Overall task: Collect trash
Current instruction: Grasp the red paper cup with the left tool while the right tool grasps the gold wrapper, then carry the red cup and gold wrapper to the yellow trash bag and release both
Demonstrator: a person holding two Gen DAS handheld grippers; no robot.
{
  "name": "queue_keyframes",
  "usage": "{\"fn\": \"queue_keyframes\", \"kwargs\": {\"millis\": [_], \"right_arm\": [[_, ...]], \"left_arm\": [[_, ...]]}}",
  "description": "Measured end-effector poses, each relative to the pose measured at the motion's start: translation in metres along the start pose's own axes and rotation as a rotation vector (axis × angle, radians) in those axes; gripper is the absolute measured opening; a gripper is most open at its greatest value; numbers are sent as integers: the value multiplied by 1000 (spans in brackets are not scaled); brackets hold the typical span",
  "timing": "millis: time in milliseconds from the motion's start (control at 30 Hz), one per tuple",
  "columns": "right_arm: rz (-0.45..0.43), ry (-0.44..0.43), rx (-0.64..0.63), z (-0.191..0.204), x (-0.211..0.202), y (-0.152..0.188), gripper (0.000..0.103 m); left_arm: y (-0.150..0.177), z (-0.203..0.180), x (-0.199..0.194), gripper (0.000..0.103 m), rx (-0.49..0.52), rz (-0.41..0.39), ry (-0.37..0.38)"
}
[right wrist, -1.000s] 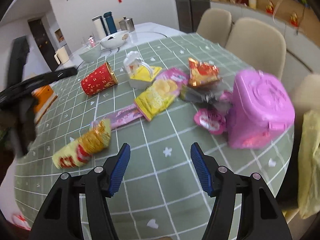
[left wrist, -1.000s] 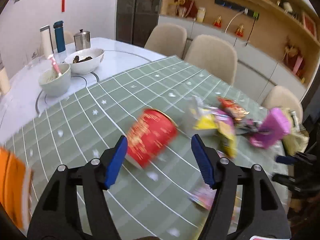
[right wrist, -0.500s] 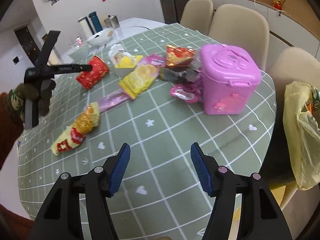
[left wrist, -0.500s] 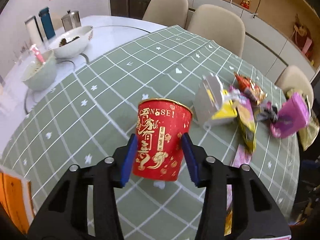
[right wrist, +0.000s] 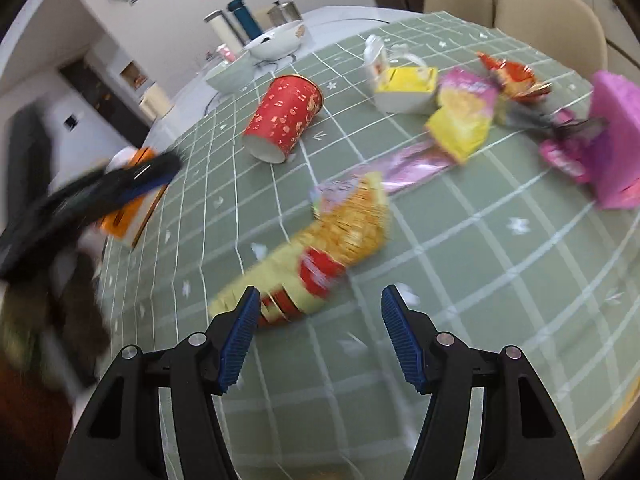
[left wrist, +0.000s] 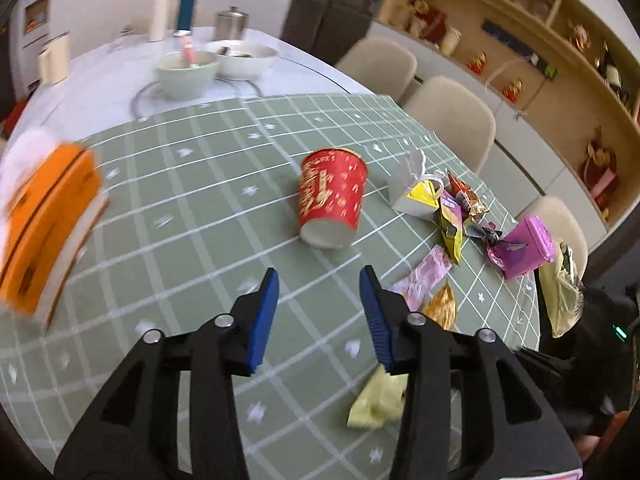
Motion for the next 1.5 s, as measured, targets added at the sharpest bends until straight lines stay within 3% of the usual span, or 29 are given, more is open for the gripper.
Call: {"fn": "queue_keyframes", "kwargs": {"millis": [67,133,233,333,433,533,633,800,967,1167,1333,1500], "right_arm": [[-23,25,-6,10,16,-3,55],[-18,29,-8,14,27,-7,34],[-15,-14,-17,14,23,-13,20],[-48,-7,-40,7,3,-22,16],[-109,15,-38,-10,-25,-33,16],[-179,74,-47,-33,-56,-40,16],[-204,106,-10,-60,-77,-44,16],[-221,134,67,-100,-93,-38,16],[-208,132,110,-127,-98,-27,16],[-158,122,89,-131,-90,-19,16],[-150,104,46,-125,-90,-19,16],[-161,92,33,-124,-99,-20,16]], "left_arm": [[15,6,-14,46,-10,-9,-18],[27,10,-22,50,-2,-1,-26],[40,20,-26,52,20,19,-24],[45,30,-20,52,13,33,-2],[36,30,-10,53,1,18,39],[7,20,10,58,25,-2,108],[-24,9,36,59,51,6,116],[-75,7,86,60,10,51,113],[-96,-10,131,60,135,146,-16],[-101,-12,161,60,103,216,-22],[-106,-25,143,53,86,147,-36],[-103,-64,92,52,174,54,-53]]}}
Point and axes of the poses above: each gripper's, at about its wrist camera, not at the fingertips, and x roughly the way its jaws point, z to its left, y to its underside, the point moved 2 cm from there along x, roughly the way its jaws point, and after that the axes turned 13 degrees about x, right-handed, at the moved point
